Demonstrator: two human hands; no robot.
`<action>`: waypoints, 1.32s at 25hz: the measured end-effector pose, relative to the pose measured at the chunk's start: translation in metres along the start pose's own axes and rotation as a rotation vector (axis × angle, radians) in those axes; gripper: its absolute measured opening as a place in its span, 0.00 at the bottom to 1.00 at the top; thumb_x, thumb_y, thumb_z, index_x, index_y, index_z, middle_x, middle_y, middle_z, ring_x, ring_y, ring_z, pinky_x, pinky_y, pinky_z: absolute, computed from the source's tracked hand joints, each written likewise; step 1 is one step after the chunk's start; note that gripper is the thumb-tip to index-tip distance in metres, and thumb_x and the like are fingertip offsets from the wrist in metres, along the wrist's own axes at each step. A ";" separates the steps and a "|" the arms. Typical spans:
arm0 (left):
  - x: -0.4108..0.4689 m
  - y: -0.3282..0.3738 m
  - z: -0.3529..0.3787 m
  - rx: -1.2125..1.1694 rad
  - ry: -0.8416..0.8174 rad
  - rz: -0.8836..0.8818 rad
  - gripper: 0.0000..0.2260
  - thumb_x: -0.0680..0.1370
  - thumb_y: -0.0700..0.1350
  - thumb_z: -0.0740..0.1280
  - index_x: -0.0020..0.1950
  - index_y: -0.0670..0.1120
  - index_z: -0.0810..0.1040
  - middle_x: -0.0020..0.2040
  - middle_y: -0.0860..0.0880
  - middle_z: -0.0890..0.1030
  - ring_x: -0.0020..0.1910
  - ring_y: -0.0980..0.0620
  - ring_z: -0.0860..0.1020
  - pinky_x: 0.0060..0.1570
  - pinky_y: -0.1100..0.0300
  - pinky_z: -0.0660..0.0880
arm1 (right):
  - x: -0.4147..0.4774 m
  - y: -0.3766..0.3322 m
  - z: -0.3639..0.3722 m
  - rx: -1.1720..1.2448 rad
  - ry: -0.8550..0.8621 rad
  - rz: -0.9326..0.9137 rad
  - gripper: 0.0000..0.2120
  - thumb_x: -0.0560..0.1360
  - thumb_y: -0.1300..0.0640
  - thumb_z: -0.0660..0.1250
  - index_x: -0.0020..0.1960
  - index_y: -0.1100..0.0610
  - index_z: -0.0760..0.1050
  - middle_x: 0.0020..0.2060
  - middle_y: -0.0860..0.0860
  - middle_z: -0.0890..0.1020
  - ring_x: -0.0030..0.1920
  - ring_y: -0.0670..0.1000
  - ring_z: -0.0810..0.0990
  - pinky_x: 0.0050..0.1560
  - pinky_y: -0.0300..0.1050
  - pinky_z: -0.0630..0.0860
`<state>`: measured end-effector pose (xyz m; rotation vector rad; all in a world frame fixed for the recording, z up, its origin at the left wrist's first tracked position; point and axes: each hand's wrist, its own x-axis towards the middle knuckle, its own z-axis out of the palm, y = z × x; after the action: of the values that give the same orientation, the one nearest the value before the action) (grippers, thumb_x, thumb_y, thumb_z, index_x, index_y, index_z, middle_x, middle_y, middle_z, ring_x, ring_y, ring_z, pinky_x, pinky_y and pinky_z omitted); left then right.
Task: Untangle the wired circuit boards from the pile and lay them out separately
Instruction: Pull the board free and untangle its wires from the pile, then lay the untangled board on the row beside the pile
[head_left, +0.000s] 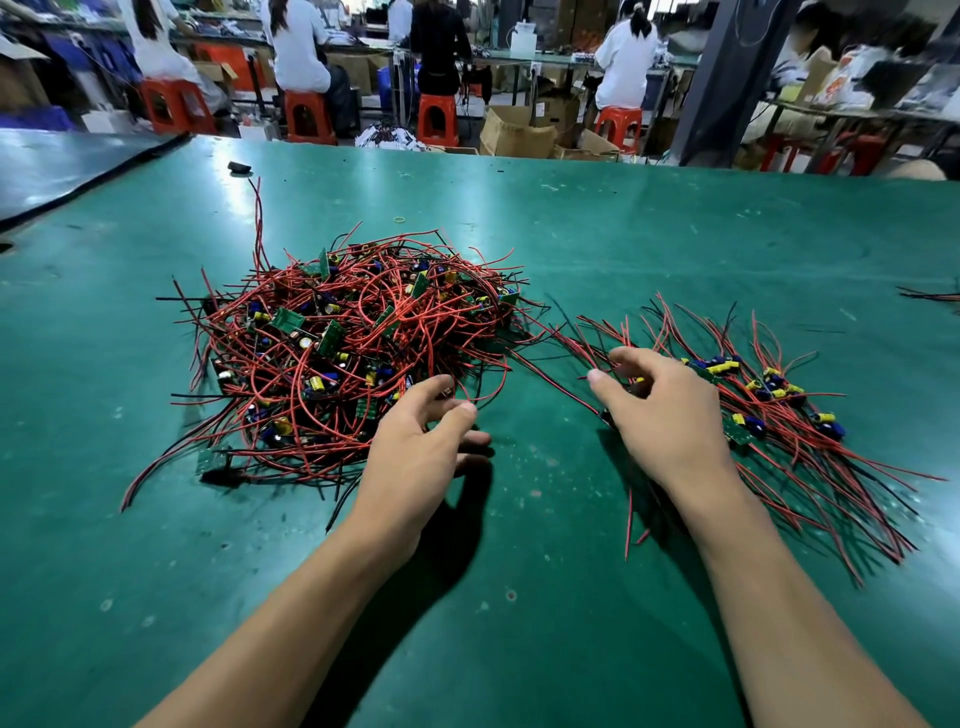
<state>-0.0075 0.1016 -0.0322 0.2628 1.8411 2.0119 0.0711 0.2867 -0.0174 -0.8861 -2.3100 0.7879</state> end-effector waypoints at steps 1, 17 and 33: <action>0.001 -0.001 -0.001 -0.001 0.020 -0.010 0.18 0.80 0.37 0.64 0.70 0.45 0.70 0.56 0.44 0.79 0.46 0.46 0.84 0.50 0.47 0.81 | -0.001 0.001 0.000 -0.097 0.016 -0.029 0.19 0.76 0.50 0.72 0.65 0.57 0.80 0.59 0.55 0.82 0.60 0.55 0.77 0.64 0.45 0.69; 0.012 0.001 -0.005 -0.158 -0.077 -0.141 0.18 0.79 0.33 0.64 0.67 0.44 0.73 0.48 0.41 0.81 0.37 0.46 0.84 0.41 0.52 0.82 | -0.026 -0.017 0.037 0.113 -0.232 -0.173 0.18 0.76 0.56 0.73 0.66 0.55 0.80 0.59 0.48 0.83 0.53 0.44 0.79 0.53 0.26 0.66; 0.006 0.007 -0.009 -0.341 0.036 -0.135 0.13 0.76 0.41 0.72 0.56 0.43 0.72 0.41 0.44 0.85 0.31 0.50 0.82 0.32 0.60 0.80 | -0.041 -0.031 0.042 0.406 -0.429 -0.153 0.10 0.76 0.53 0.73 0.57 0.50 0.79 0.46 0.46 0.84 0.44 0.44 0.81 0.50 0.39 0.77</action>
<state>-0.0177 0.0958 -0.0270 0.0042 1.4580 2.1995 0.0574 0.2250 -0.0361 -0.3799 -2.3963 1.4232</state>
